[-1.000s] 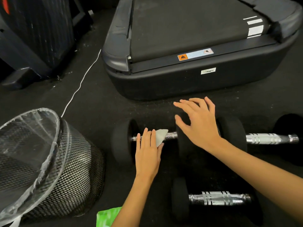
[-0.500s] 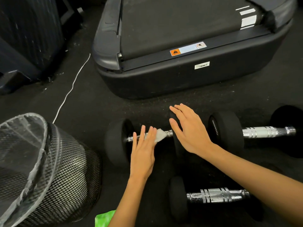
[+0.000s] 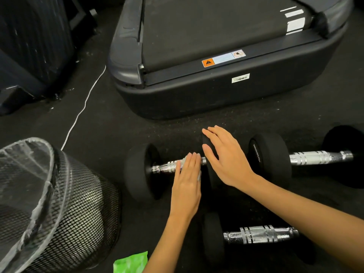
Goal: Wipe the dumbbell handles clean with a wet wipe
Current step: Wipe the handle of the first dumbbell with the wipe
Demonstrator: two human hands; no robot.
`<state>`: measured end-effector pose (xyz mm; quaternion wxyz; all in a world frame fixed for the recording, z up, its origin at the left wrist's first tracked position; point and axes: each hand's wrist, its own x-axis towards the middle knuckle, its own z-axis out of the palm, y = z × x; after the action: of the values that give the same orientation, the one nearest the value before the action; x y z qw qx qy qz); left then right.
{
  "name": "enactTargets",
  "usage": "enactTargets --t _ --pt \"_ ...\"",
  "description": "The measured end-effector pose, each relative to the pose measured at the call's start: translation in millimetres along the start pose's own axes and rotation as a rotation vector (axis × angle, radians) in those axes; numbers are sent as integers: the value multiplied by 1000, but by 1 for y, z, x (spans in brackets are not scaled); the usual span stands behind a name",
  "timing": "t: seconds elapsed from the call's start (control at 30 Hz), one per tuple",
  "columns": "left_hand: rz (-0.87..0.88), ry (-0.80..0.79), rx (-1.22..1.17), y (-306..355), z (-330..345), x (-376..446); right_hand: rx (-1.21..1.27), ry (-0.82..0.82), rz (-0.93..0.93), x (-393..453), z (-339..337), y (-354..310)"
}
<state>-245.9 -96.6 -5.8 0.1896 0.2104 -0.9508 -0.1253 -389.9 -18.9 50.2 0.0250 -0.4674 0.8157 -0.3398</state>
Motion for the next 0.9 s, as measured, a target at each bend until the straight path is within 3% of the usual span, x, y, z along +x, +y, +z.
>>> enactTargets --t 0.17,0.33,0.57,0.73,0.9 --pt "-3 -13 10 7 -8 -3 80 54 -45 -12 1 0" --pt "-16 -149 -12 7 -17 21 70 64 -154 -39 0 4" --pt "-38 -49 -190 23 -16 -18 111 101 -254 -75 4 7" --pt "-109 -71 -79 5 -22 -6 94 67 -198 -67 -7 -4" --pt "-182 -61 -155 16 -20 -5 144 33 60 -40 -10 -22"
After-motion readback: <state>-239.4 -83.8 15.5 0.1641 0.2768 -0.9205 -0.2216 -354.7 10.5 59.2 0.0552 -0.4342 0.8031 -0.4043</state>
